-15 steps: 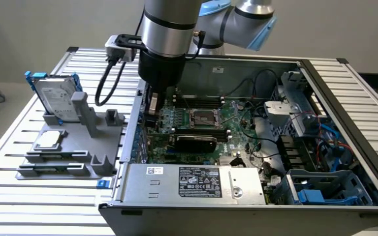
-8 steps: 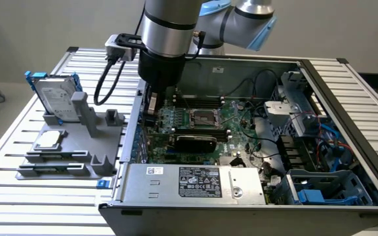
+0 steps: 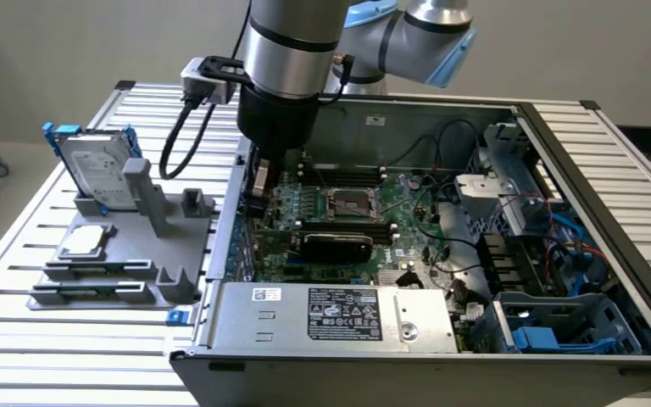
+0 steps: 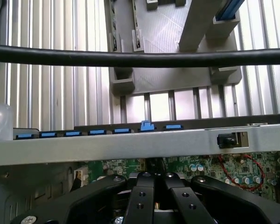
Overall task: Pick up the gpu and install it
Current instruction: 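Press down on the gpu until it lock into place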
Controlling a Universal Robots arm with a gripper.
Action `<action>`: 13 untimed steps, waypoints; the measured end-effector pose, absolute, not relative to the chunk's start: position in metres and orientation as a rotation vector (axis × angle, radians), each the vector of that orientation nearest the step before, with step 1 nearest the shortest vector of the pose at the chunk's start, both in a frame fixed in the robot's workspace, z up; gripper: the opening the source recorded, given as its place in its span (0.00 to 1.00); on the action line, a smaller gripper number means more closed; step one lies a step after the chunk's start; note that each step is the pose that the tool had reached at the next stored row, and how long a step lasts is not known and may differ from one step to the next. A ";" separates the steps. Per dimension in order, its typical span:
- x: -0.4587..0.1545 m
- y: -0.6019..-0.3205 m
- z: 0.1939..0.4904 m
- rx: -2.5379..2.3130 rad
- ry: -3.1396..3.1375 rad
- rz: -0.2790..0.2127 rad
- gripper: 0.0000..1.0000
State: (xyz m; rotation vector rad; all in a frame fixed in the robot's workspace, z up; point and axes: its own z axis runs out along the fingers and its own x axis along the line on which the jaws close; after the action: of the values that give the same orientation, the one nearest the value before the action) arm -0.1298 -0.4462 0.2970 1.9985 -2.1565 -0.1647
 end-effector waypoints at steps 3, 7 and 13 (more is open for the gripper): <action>-0.130 -0.446 0.296 1.991 -2.162 -0.164 0.11; -0.130 -0.446 0.296 1.983 -2.167 -0.163 0.11; -0.128 -0.446 0.296 1.979 -2.170 -0.165 0.11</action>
State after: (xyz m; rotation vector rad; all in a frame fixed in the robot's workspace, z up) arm -0.1279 -0.4462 0.2963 1.9794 -2.1699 -0.1652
